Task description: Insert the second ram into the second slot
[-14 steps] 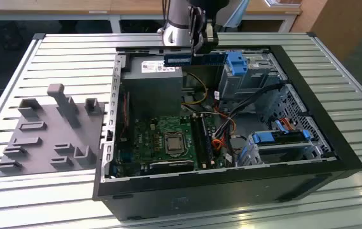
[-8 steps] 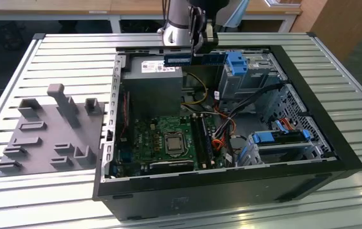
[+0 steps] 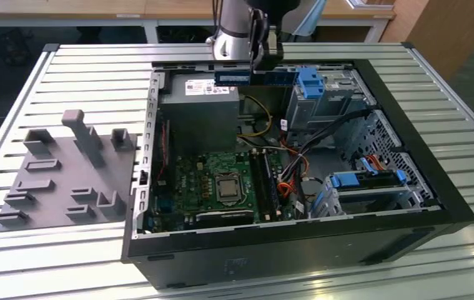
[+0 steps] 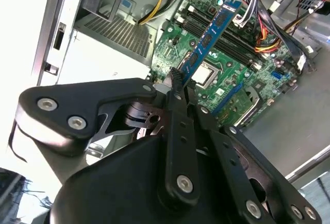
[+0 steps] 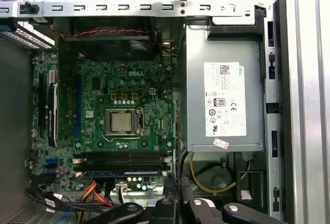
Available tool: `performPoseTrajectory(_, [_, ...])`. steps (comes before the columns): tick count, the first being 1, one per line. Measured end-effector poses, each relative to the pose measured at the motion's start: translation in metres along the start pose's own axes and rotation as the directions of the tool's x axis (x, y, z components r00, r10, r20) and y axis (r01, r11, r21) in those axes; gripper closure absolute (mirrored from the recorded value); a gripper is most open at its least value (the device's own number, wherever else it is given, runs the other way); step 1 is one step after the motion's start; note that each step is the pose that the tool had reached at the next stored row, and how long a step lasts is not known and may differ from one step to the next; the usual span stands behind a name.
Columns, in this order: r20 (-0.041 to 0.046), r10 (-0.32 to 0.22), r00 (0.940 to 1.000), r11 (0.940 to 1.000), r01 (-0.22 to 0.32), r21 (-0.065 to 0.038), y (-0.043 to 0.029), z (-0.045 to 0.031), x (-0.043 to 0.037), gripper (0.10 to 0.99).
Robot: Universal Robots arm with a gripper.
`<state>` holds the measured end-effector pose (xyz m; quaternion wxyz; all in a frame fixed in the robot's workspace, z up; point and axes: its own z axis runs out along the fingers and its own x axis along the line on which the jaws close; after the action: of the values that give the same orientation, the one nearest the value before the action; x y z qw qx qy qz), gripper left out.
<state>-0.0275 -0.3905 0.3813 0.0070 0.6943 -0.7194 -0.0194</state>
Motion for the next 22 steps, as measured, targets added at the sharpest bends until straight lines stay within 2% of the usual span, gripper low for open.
performPoseTrajectory(3, [0.0006,0.016,0.9999,0.9999,-0.016,0.0,-0.0001,0.0,0.0018,0.945])
performPoseTrajectory(17, [0.0006,0.016,0.9999,0.9999,-0.016,0.0,-0.0006,-0.0002,0.0159,0.945])
performPoseTrajectory(22, [0.0007,0.017,0.9999,0.9999,-0.017,0.0,-0.0006,-0.0001,0.0179,0.945])
